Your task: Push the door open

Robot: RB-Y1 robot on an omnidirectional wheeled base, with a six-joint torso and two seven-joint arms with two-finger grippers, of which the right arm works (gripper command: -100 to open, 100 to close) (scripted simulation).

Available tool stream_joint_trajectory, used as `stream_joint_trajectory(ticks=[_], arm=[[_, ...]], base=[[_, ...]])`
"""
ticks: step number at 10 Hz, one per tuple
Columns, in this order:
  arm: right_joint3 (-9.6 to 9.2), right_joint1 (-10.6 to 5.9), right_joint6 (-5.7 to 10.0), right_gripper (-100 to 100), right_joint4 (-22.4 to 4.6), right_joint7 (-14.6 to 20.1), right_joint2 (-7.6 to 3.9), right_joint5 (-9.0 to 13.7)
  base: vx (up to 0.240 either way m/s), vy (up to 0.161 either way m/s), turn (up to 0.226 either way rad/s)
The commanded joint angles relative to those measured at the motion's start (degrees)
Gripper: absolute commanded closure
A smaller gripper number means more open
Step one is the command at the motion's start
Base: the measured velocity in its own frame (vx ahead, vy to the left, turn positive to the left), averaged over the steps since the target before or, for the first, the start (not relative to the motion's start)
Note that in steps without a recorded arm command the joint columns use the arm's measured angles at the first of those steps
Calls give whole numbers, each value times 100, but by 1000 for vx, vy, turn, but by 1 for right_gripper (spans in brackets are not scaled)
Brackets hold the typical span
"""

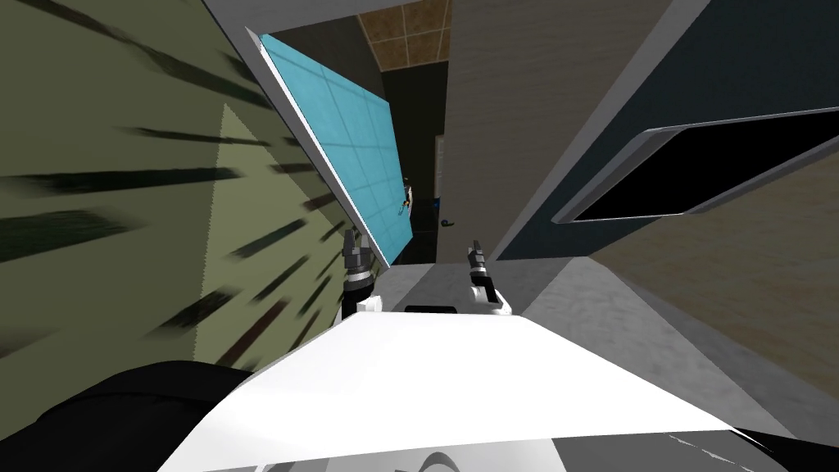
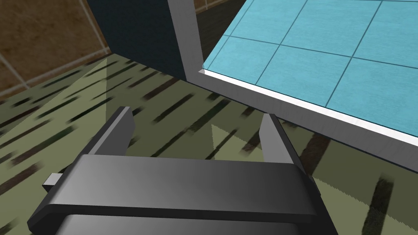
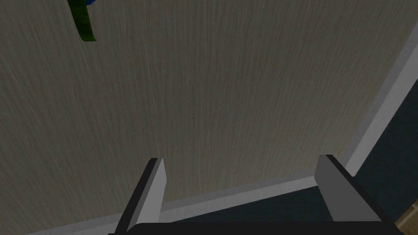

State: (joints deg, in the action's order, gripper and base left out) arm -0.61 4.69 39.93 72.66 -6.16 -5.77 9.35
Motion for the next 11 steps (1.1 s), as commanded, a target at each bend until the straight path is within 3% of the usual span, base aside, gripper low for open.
stream_joint_trajectory(ticks=[1, 11], arm=[[-6, -75, 63, -100, -212, -24, 12, 41], [-36, -597, 289, -100, -1573, -170, 73, 389]], base=[[61, -15, 51], [91, -32, 73]])
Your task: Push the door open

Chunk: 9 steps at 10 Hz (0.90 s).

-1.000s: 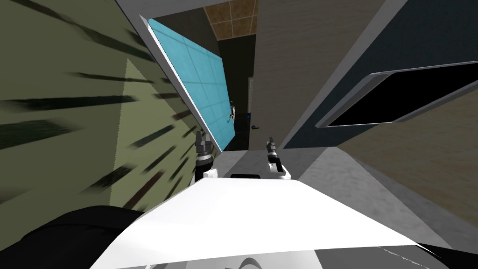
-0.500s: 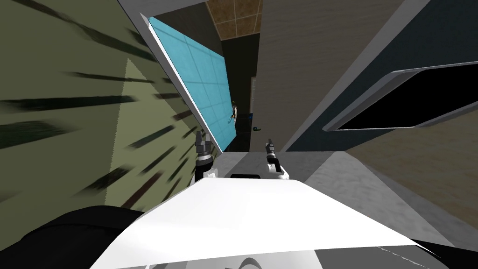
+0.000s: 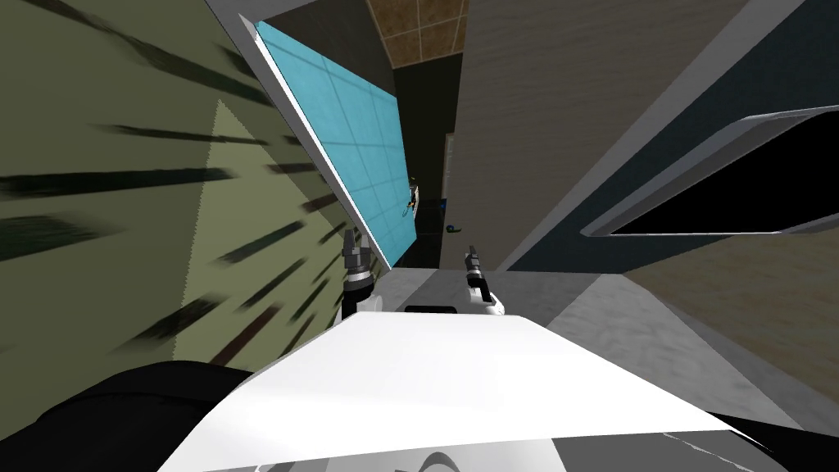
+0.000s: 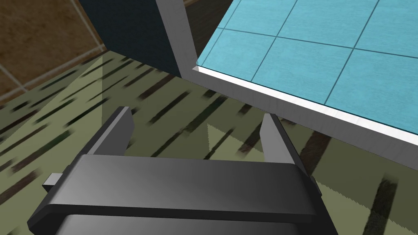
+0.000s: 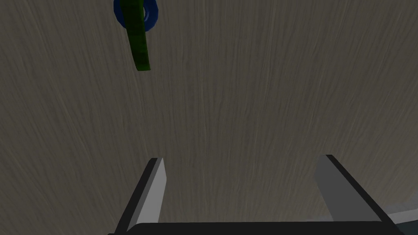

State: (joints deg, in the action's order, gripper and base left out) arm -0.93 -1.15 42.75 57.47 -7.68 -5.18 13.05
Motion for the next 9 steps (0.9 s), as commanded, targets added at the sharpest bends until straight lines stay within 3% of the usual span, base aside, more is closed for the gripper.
stream_joint_trajectory(ticks=[1, 9], arm=[[-7, -60, 27, -100, -178, -31, 23, 50], [-27, -407, 177, -100, -1079, -128, 104, 280]], base=[[80, -39, 56], [82, -37, 61]])
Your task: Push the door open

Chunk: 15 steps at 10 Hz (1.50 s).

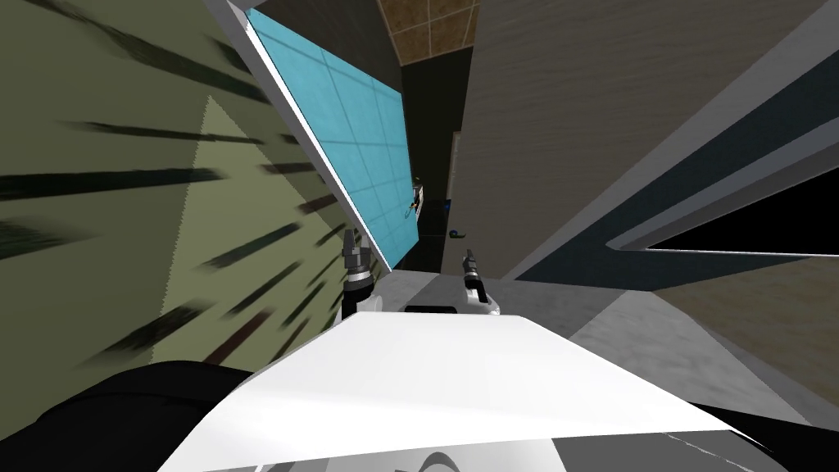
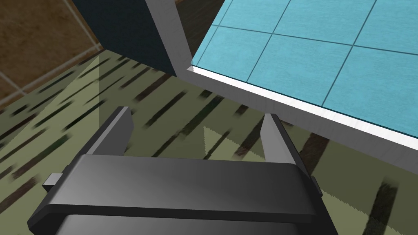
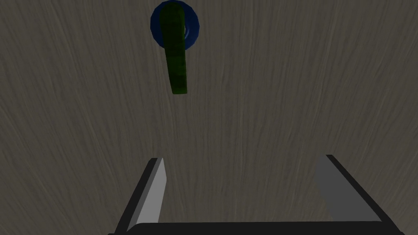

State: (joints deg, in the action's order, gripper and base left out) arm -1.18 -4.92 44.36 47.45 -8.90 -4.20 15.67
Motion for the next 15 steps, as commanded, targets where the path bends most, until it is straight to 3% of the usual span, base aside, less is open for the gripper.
stream_joint_trajectory(ticks=[1, 8, 11, 15], arm=[[-3, -69, 34, -100, -180, -18, 17, 44], [-24, -423, 188, -100, -1103, -117, 161, 280], [-2, -398, 224, -100, -1091, -89, 83, 263], [39, -392, 266, -100, -1142, -68, 62, 267]], base=[[76, -39, 57], [99, -49, 71], [128, -21, 26], [200, -33, 24]])
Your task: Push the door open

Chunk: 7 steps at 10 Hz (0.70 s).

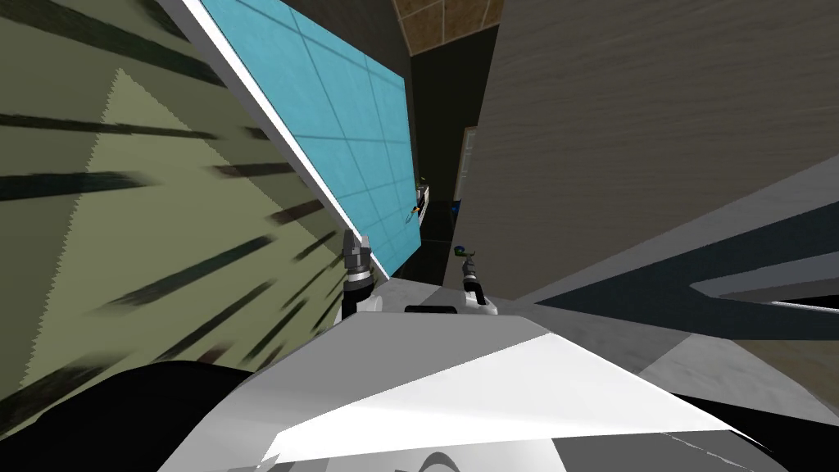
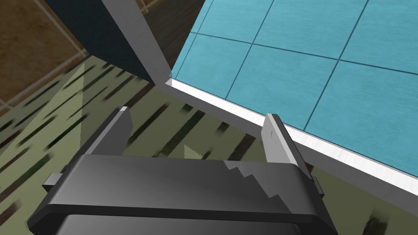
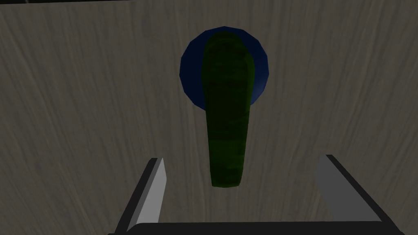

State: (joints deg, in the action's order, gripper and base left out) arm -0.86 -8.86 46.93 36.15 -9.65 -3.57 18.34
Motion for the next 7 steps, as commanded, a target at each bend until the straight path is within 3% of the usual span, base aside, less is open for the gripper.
stream_joint_trajectory(ticks=[1, 4, 5, 7], arm=[[15, 3, 19, -100, -23, 12, 7, 1], [28, 2, 35, -100, -43, 19, 31, 3], [28, 2, 35, 100, -43, 19, 31, 3], [28, 2, 35, 100, -43, 19, 31, 3]], base=[[177, -21, 25], [157, -27, 19], [-10, 1, -6], [-19, 2, 6]])
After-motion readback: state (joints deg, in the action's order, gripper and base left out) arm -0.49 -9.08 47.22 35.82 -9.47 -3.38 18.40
